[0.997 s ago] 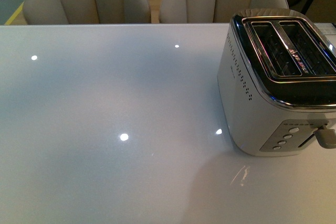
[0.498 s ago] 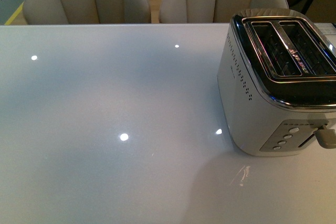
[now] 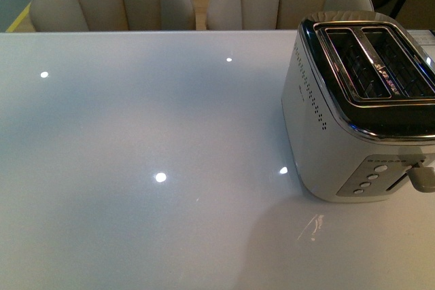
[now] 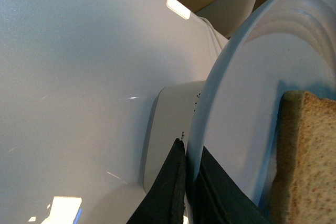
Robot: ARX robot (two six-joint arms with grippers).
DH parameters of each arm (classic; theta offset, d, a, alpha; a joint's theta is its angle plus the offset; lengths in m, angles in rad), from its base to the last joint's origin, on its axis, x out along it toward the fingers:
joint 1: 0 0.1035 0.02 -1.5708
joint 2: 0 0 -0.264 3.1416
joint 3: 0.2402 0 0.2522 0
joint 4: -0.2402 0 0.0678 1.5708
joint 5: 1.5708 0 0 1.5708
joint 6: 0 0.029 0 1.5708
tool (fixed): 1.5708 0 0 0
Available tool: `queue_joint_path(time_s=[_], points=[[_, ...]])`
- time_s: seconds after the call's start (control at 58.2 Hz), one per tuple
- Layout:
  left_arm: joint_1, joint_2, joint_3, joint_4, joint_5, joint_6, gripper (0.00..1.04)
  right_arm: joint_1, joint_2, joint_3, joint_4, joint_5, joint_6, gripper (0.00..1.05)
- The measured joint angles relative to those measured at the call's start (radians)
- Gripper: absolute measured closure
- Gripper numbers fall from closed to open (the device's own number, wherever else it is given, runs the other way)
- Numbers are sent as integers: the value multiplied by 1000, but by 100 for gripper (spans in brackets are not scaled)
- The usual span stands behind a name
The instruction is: Left arm holds plate, right arm toasts bread
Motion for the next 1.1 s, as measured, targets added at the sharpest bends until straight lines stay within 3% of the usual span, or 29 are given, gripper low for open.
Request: queue_joint_path(time_s=[0.241, 0.447, 0.705, 1.1], points=[[0, 0, 0, 0, 0, 0, 102, -93, -109, 56, -27, 10, -38, 102], [0, 0, 0, 0, 0, -3, 102, -195, -225, 85, -74, 47, -276, 102], [0, 0, 0, 0, 0, -3, 102, -171, -232, -40, -32, 122, -547, 102], [0, 0, 0, 0, 0, -3, 102, -94, -126, -150, 78, 206, -726, 102]])
